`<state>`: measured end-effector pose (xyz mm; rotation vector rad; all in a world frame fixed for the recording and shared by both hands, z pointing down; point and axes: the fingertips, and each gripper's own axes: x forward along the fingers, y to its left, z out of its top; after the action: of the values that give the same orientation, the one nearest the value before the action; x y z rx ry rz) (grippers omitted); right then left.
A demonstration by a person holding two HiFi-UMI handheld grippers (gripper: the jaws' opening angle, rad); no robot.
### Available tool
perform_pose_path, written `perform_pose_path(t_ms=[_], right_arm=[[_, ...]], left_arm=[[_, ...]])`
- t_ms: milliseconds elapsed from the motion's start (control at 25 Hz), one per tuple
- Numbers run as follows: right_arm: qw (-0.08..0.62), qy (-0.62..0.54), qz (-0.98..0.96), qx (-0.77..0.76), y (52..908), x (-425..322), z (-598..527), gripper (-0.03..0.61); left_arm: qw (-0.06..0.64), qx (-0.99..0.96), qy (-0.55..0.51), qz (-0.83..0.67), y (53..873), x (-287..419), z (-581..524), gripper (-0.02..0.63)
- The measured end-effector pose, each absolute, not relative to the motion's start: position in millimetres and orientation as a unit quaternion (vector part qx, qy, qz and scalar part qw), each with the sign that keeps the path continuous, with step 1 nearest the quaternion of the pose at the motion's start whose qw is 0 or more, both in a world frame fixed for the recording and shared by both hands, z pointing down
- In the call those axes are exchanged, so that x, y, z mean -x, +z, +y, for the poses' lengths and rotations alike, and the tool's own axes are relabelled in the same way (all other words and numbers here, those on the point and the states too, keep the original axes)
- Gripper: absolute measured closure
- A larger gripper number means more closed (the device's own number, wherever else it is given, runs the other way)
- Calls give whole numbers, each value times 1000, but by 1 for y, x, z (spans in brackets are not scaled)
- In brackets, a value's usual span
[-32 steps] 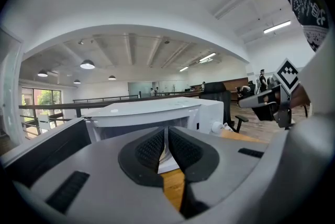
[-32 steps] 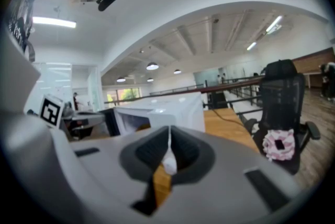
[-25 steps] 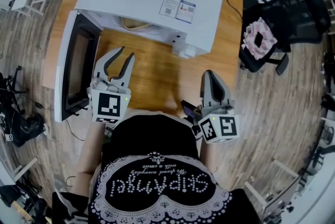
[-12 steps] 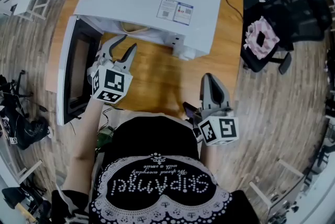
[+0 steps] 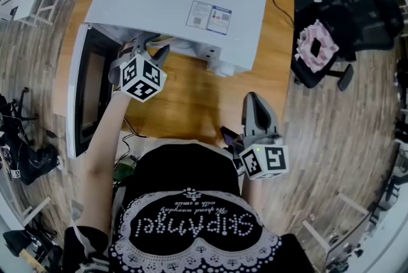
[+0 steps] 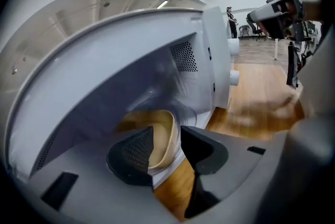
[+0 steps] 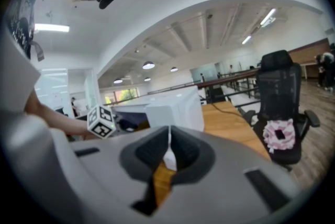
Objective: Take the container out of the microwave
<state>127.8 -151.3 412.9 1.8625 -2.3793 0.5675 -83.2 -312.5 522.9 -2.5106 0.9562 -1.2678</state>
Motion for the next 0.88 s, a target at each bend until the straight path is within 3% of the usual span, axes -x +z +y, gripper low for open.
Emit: perform_pose_path(t_ms=[320, 880], right_arm=[[35, 192, -768, -610, 417, -131, -159, 545], [36, 197, -759, -619, 421, -137, -162, 545]], left_arm=[[96, 835, -476, 259, 551, 71, -322, 436], [102, 821, -509, 237, 569, 74, -329, 534]])
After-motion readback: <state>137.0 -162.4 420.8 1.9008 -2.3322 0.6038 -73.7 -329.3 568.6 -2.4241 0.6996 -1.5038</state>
